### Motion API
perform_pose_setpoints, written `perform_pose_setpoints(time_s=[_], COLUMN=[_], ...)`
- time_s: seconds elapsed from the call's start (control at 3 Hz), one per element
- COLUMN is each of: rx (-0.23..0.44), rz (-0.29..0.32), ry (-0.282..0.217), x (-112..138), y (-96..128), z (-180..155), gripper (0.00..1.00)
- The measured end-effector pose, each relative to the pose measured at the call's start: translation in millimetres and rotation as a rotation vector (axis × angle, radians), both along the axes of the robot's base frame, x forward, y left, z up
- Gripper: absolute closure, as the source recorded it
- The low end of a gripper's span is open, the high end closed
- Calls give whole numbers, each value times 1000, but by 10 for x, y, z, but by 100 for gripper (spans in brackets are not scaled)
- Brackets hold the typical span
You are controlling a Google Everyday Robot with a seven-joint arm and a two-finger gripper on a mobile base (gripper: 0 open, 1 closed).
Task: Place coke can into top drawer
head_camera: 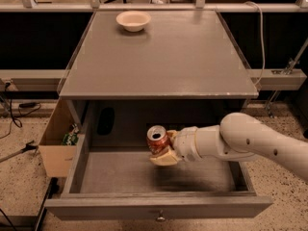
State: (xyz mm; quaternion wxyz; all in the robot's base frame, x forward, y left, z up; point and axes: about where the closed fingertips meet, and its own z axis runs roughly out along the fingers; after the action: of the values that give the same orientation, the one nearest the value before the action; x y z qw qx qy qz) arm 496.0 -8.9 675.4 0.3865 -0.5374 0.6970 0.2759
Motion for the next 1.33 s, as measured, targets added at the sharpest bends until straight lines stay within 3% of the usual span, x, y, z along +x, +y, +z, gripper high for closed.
perform_pose_setpoints(time_s=[0.33,1.33], rx=[72,123], rz=[3,37], ry=[35,14], x=[-50,42], y=[37,93], z=[-231,-338], gripper=[100,100])
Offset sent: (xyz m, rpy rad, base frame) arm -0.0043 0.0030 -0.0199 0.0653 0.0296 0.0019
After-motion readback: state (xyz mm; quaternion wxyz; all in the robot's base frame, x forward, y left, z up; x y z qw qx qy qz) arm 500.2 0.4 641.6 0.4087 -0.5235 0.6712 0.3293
